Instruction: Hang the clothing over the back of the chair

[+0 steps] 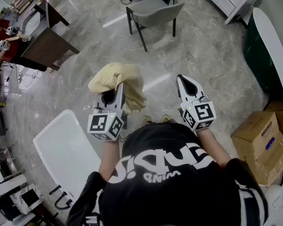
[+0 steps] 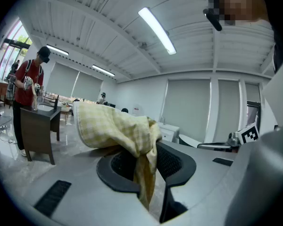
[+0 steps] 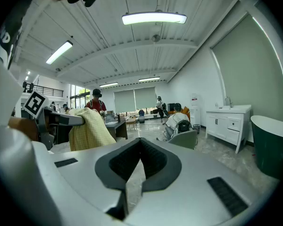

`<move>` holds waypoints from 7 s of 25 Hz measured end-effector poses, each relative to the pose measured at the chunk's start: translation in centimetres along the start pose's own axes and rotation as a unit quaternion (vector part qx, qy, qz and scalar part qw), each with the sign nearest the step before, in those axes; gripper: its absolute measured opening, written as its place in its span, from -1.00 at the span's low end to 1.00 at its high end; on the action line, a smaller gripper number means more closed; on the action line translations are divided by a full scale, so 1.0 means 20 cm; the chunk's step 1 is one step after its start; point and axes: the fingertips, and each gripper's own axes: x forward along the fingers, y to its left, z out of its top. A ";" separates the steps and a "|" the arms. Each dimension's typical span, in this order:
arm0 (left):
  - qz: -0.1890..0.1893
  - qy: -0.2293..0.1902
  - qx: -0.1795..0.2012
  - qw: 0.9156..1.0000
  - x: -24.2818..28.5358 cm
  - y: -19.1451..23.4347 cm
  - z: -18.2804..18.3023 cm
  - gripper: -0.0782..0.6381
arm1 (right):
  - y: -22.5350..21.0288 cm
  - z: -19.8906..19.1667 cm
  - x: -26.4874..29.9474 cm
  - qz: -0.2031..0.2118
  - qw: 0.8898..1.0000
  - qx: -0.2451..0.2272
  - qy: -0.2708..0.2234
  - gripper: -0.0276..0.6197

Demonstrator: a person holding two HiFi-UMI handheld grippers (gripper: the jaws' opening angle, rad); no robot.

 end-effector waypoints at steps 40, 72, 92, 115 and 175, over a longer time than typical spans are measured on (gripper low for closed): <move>-0.070 0.003 0.004 0.998 0.56 0.41 0.12 -0.49 | -0.26 0.01 0.51 -0.095 0.994 0.042 -0.022 -0.87; -0.021 -0.009 0.001 1.000 1.87 0.59 0.57 -0.49 | -1.23 0.40 1.57 -0.033 0.999 0.040 -0.005 -0.87; -0.063 -0.006 0.001 0.998 2.67 0.90 0.80 -0.49 | -1.63 0.53 2.22 -0.070 0.996 0.051 0.002 -0.87; -0.103 0.007 0.013 0.995 3.13 0.99 0.96 -0.49 | -1.84 0.75 2.59 -0.092 0.995 0.048 -0.010 -0.87; -0.301 -0.022 0.063 0.951 3.86 0.43 1.16 -0.49 | -2.29 0.69 2.45 -0.202 0.976 0.078 -0.023 -0.87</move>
